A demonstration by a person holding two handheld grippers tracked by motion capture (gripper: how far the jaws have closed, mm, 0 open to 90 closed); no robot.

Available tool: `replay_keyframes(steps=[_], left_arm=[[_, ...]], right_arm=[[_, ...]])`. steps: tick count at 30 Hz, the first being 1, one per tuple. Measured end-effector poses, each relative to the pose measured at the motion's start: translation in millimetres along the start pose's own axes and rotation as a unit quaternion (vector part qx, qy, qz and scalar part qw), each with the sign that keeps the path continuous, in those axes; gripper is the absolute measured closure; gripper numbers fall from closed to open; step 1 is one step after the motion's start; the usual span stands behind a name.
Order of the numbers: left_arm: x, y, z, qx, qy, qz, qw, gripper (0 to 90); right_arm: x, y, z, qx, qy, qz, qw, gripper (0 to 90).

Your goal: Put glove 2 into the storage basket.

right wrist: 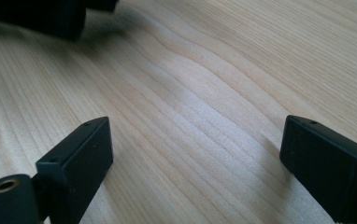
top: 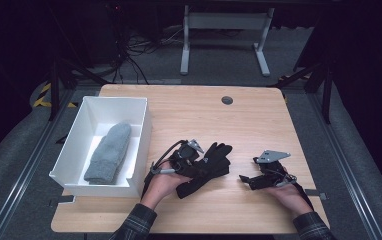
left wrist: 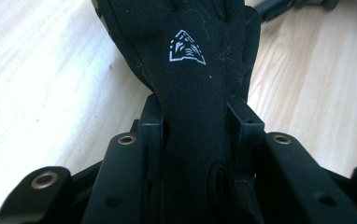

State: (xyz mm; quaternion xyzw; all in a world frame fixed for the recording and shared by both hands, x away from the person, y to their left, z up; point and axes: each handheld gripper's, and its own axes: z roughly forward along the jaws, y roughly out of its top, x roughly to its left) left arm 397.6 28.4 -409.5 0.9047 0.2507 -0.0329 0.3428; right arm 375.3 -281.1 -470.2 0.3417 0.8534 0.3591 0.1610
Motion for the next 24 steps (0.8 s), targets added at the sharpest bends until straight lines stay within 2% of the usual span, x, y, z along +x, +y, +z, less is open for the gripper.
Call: replay_keyframes(steps=[5, 13, 24], left_arm=[[-3.9, 8.6, -18.0, -0.009, 0.005, -0.007, 0.9999, 65.3], [-7.9, 21.4, -50.3, -0.018, 0.026, -0.010, 0.9995, 65.3], [-1.7, 26.5, -93.5, -0.031, 0.051, -0.017, 0.9981, 65.2]], right_arm=[[0.1, 0.0, 0.0, 0.000, 0.000, 0.000, 1.0000, 9.9], [0.2, 0.0, 0.0, 0.000, -0.001, 0.000, 1.0000, 9.9], [0.3, 0.0, 0.0, 0.000, 0.000, 0.000, 1.0000, 10.0]])
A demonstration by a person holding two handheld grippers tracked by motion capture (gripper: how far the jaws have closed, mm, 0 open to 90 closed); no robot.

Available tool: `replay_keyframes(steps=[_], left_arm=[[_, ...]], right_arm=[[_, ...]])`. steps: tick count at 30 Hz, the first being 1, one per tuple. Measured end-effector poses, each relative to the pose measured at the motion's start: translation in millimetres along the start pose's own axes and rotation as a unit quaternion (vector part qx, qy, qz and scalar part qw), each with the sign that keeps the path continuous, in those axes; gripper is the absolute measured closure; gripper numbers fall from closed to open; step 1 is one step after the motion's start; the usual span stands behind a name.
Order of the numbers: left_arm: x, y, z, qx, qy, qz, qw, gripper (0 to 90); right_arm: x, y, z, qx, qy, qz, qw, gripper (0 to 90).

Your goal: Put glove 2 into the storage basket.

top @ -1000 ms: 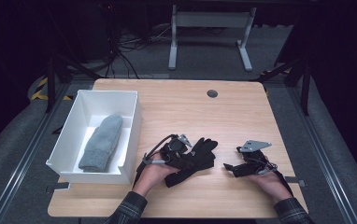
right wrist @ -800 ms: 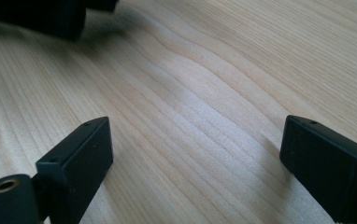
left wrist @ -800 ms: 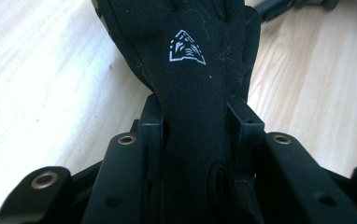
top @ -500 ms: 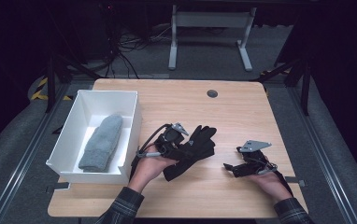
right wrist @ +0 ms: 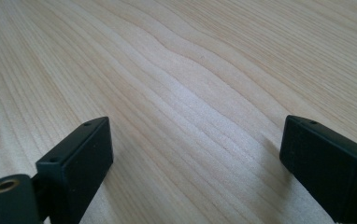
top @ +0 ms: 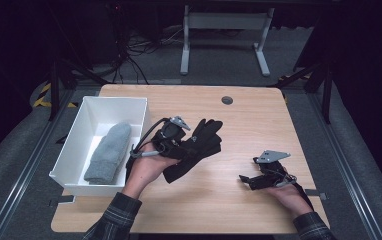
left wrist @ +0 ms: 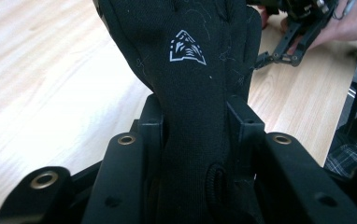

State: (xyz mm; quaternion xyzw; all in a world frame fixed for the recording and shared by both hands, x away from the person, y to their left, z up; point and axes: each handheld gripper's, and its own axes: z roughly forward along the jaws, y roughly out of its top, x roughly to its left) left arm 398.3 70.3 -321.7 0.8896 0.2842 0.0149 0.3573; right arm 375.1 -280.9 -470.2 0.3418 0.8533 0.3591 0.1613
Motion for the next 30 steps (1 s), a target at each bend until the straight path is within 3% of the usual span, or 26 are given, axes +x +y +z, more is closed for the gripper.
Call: replay_keyframes(steps=[4, 6, 10, 20, 30], left_arm=[[6.5, 0.0, -16.4, -0.007, 0.011, -0.004, 0.9999, 65.0], [9.1, -1.2, -26.1, -0.011, 0.032, -0.005, 0.9994, 64.7], [15.2, -5.0, -41.5, -0.022, 0.047, -0.012, 0.9986, 64.7], [33.2, -18.5, -75.1, -0.039, 0.061, -0.041, 0.9965, 65.3], [60.2, -52.2, -111.1, -0.050, 0.108, -0.105, 0.9873, 65.3]], right_arm=[[0.0, 0.0, 0.0, 0.000, 0.000, 0.000, 1.0000, 10.0], [-0.1, 0.0, 0.0, 0.000, 0.000, 0.000, 1.0000, 10.0], [0.0, 0.0, 0.0, 0.000, 0.000, 0.000, 1.0000, 10.0], [0.0, 0.0, 0.0, 0.000, 0.000, 0.000, 1.0000, 10.0], [0.0, 0.0, 0.0, 0.000, 0.000, 0.000, 1.0000, 10.0]])
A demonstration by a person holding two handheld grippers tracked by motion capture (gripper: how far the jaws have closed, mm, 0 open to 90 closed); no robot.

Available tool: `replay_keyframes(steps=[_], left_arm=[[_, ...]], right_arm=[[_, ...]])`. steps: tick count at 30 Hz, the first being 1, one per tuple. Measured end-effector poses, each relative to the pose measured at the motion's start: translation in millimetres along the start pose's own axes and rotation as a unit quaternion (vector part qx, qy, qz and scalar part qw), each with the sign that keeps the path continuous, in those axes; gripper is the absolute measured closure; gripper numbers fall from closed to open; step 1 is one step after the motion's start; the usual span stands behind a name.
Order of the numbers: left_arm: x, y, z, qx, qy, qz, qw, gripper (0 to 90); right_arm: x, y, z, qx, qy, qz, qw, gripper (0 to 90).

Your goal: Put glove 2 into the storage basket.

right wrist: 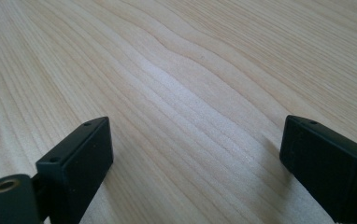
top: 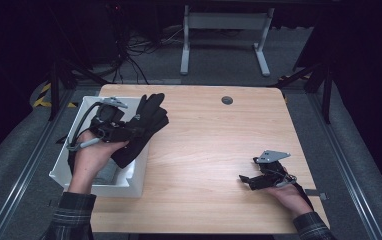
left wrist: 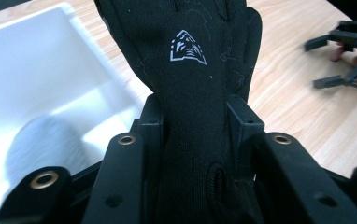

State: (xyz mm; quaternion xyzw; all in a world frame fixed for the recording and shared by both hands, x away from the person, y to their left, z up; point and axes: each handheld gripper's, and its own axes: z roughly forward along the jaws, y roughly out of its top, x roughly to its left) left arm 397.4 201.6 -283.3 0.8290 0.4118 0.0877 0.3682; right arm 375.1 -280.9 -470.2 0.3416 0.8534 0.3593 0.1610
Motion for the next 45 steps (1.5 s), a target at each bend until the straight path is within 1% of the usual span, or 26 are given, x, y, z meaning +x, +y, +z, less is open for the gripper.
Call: replay_keyframes(steps=[3, 5, 6, 8, 9, 11, 12, 13, 14, 15, 16, 20, 22, 25, 26, 27, 28, 30, 31, 32, 34, 38, 40, 44, 45], left_arm=[[14.4, -11.9, -7.5, 0.000, 0.022, -0.023, 0.9995, 65.3], [23.7, -19.5, -10.4, 0.000, 0.030, -0.043, 0.9986, 65.3], [27.5, -22.4, -11.0, 0.000, 0.034, -0.049, 0.9982, 65.3], [38.4, -31.8, -10.4, 0.005, 0.039, -0.070, 0.9968, 65.2], [42.9, -36.1, -9.4, 0.007, 0.044, -0.079, 0.9959, 65.2], [51.5, -44.5, -5.7, 0.015, 0.054, -0.093, 0.9941, 65.1], [54.7, -47.6, -4.0, 0.018, 0.056, -0.098, 0.9935, 65.1], [59.9, -53.0, -0.7, 0.021, 0.054, -0.107, 0.9926, 65.0], [63.3, -56.9, 2.1, 0.022, 0.057, -0.115, 0.9915, 65.0], [66.2, -60.4, 5.0, 0.024, 0.060, -0.121, 0.9905, 64.9], [68.3, -62.7, 7.2, 0.028, 0.061, -0.123, 0.9901, 64.9], [78.8, -73.7, 19.1, 0.042, 0.071, -0.142, 0.9864, 63.9], [82.7, -77.6, 23.7, 0.050, 0.075, -0.147, 0.9851, 62.9], [86.6, -83.5, 30.7, 0.058, 0.082, -0.157, 0.9825, 56.2], [87.7, -84.6, 32.0, 0.059, 0.086, -0.161, 0.9815, 51.4], [88.2, -84.9, 33.0, 0.061, 0.085, -0.160, 0.9815, 46.6], [87.4, -84.5, 33.5, 0.061, 0.087, -0.158, 0.9817, 43.9], [83.6, -80.3, 32.9, 0.063, 0.103, -0.154, 0.9807, 36.1], [82.2, -78.4, 31.9, 0.062, 0.112, -0.152, 0.9802, 33.6], [81.0, -74.9, 28.7, 0.059, 0.124, -0.144, 0.9801, 31.4], [79.9, -69.7, 23.0, 0.049, 0.128, -0.142, 0.9803, 28.7], [76.0, -60.8, 15.5, 0.034, 0.127, -0.132, 0.9826, 27.0], [71.7, -56.1, 12.9, 0.028, 0.122, -0.124, 0.9844, 26.8], [59.5, -45.6, 10.1, 0.018, 0.113, -0.105, 0.9879, 26.7], [55.9, -43.0, 10.1, 0.013, 0.110, -0.099, 0.9889, 26.7]], right_arm=[[0.0, 0.0, 0.0, 0.000, 0.000, 0.000, 1.0000, 10.0], [0.0, 0.0, 0.0, 0.000, 0.000, 0.000, 1.0000, 10.0], [0.0, 0.0, 0.0, 0.000, 0.000, 0.000, 1.0000, 9.9], [0.0, 0.0, 0.1, 0.000, 0.000, 0.000, 1.0000, 9.9], [0.1, 0.0, 0.1, 0.000, 0.000, 0.000, 1.0000, 9.9], [0.1, 0.1, 0.1, 0.000, 0.000, 0.000, 1.0000, 9.9], [0.1, 0.1, 0.1, 0.000, 0.000, 0.000, 1.0000, 9.9], [0.1, 0.1, 0.1, 0.000, 0.000, 0.000, 1.0000, 9.9], [0.1, 0.1, 0.1, 0.000, 0.000, 0.000, 1.0000, 9.9], [0.1, 0.1, 0.1, 0.000, 0.000, 0.000, 1.0000, 9.9], [0.1, 0.1, 0.1, 0.000, 0.000, 0.000, 1.0000, 9.9], [0.1, 0.1, 0.1, 0.000, 0.000, 0.001, 1.0000, 9.9], [0.1, 0.1, 0.1, 0.000, 0.000, 0.000, 1.0000, 9.9], [0.1, 0.1, 0.1, 0.000, 0.000, 0.000, 1.0000, 9.9], [0.1, 0.1, 0.1, 0.000, 0.000, 0.000, 1.0000, 9.9], [0.1, 0.1, 0.1, 0.000, 0.000, 0.000, 1.0000, 9.9], [0.1, 0.1, 0.1, 0.000, 0.000, 0.000, 1.0000, 9.9], [0.1, 0.1, 0.1, 0.000, 0.000, 0.000, 1.0000, 9.9], [0.1, 0.1, 0.1, 0.000, 0.000, 0.000, 1.0000, 9.9], [0.0, 0.1, 0.1, 0.000, 0.000, 0.000, 1.0000, 9.9], [0.1, 0.1, 0.1, 0.000, 0.000, 0.000, 1.0000, 9.9], [0.1, 0.1, 0.1, 0.000, 0.000, 0.000, 1.0000, 9.9], [0.0, 0.0, 0.1, 0.000, 0.000, 0.000, 1.0000, 9.9], [0.1, 0.0, 0.1, 0.000, 0.000, 0.000, 1.0000, 9.9], [0.0, 0.0, 0.1, 0.000, 0.000, 0.000, 1.0000, 9.9]])
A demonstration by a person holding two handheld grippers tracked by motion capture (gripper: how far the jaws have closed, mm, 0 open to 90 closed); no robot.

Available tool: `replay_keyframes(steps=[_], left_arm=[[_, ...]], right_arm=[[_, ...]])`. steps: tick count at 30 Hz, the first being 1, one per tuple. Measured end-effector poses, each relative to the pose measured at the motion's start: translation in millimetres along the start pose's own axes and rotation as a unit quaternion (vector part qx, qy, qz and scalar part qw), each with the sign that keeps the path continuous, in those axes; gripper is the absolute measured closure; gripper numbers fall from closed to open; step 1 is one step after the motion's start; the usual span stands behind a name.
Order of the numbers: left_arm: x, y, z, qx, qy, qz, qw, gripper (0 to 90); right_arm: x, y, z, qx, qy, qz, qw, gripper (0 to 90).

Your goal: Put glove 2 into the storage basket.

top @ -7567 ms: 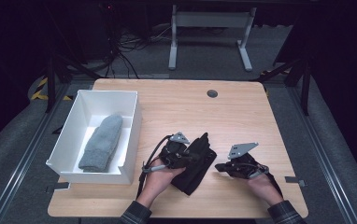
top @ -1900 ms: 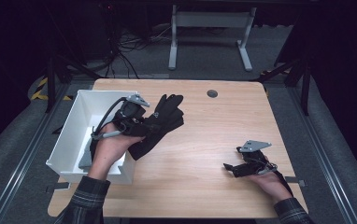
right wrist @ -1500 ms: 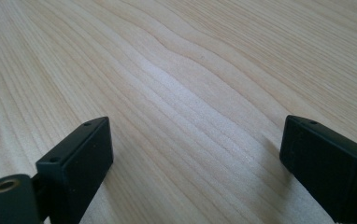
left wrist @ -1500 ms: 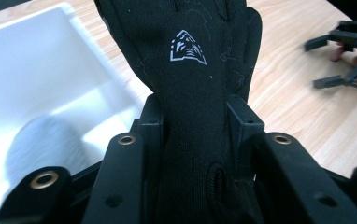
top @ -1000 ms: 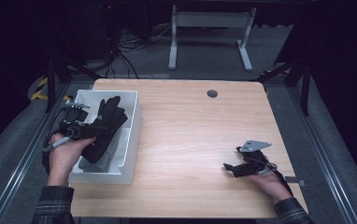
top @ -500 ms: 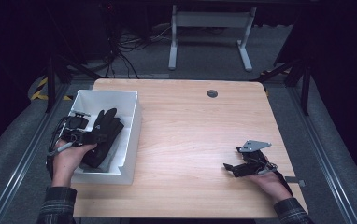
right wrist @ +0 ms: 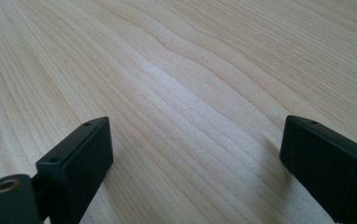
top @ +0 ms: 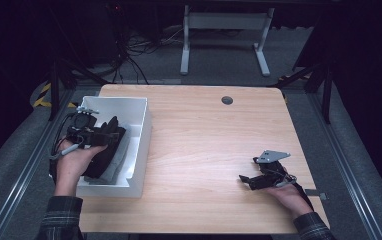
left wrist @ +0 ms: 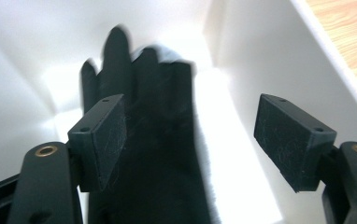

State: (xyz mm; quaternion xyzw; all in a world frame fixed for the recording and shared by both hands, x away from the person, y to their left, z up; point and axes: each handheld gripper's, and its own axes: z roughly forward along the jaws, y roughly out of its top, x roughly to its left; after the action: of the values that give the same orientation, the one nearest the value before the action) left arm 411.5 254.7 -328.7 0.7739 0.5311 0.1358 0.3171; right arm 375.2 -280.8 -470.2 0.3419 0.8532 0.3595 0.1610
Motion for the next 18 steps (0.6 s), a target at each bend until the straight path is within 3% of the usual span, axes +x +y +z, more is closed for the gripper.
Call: replay_keyframes(steps=[7, 15, 18], left_arm=[[-33.2, 13.3, -6.3, -0.022, -0.039, 0.036, 0.9984, 26.7], [-70.4, 22.8, -3.4, -0.040, -0.090, 0.066, 0.9929, 26.7], [-77.3, 23.7, -1.5, -0.045, -0.100, 0.073, 0.9913, 26.7]], right_arm=[[0.0, 0.0, 0.0, 0.000, 0.000, 0.000, 1.0000, 9.9], [0.0, 0.0, 0.0, 0.000, 0.000, 0.000, 1.0000, 10.0], [0.1, 0.0, -0.1, 0.000, -0.001, 0.000, 1.0000, 10.1]])
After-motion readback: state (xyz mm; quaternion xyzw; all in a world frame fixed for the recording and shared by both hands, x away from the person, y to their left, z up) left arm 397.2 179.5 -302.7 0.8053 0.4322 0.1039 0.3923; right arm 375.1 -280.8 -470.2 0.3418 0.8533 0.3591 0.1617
